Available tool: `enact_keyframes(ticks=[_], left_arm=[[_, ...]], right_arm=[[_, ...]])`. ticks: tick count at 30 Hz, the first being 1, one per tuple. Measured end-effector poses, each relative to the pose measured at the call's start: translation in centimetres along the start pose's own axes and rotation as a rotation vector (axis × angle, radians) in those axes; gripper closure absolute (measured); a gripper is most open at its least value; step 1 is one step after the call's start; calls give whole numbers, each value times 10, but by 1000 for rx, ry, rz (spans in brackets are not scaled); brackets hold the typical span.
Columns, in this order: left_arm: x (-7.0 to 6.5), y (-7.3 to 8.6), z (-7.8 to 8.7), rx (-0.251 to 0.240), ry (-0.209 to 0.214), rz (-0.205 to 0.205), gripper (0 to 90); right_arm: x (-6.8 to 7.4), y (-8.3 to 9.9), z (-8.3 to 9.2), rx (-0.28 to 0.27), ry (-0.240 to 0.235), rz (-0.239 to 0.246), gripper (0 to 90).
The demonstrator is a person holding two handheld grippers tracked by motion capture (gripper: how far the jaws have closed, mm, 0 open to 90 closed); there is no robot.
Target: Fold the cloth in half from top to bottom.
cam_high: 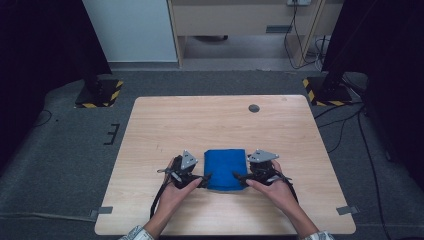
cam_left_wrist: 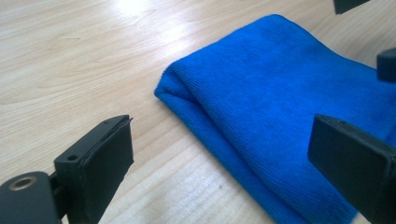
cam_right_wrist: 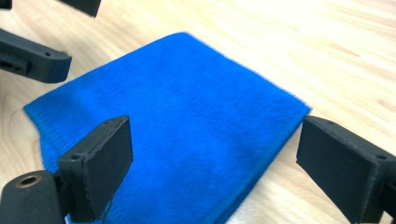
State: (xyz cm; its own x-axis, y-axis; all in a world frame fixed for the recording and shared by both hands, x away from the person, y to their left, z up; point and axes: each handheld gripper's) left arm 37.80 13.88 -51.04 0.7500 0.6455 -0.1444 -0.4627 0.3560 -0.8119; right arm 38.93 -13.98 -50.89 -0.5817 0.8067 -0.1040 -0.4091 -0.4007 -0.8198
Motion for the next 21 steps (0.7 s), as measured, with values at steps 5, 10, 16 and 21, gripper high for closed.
enact_keyframes(ticks=[5,10,16,21], left_arm=[[5,-1,0,1,0,9,54],[18,-1,8,-12,-18,36,55],[35,0,19,-25,-54,71,58],[44,2,24,-33,-83,90,59]], right_arm=[[-10,-3,-1,10,42,-44,110],[-19,-4,2,-4,71,-70,117],[-34,-5,10,-40,104,-103,123],[-44,-3,13,-45,122,-127,120]])
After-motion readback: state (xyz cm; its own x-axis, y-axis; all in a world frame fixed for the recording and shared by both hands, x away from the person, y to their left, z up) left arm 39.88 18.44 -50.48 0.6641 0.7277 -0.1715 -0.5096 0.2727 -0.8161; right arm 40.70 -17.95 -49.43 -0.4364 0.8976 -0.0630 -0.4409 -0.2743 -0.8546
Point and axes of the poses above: each handheld gripper's, and its own axes: z roughly backward along the jaws, y roughly out of its underside, x roughly to its left, and after that the axes turned 12 degrees about y, right-handed
